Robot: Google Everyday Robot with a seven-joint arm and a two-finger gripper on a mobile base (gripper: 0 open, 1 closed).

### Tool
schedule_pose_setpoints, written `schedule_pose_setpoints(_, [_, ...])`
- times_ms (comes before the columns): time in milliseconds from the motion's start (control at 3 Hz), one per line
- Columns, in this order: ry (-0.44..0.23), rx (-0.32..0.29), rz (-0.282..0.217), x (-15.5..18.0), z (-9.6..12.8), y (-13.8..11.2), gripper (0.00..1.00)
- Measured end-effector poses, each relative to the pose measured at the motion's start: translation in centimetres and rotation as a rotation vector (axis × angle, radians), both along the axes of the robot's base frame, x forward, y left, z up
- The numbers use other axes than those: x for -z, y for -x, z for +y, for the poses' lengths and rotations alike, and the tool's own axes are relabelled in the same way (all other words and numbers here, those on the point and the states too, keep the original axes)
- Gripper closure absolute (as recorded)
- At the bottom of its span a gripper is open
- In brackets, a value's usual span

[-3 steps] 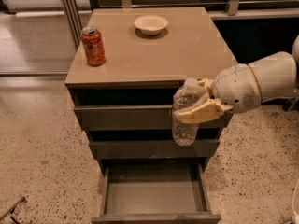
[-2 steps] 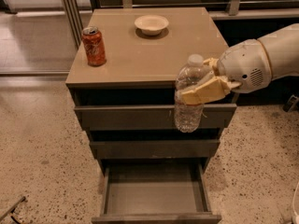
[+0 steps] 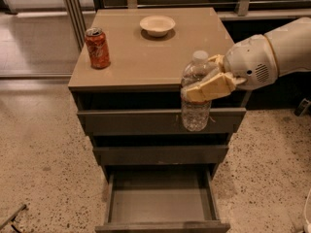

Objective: Pick water bottle from bottom drawer and place on counter

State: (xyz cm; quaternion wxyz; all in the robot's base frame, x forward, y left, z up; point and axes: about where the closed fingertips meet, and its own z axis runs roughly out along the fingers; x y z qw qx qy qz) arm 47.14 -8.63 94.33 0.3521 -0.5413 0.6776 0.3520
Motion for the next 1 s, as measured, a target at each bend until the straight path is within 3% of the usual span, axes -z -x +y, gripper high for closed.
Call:
schedule_pose_setpoints(667, [0.014,0.185,0.001,-1.0,-2.6,-8.0,1.00])
schedule_pose_setpoints(1000, [-0.013,0.311,-0.035,-0.8,-3.6,-12.5,1.00])
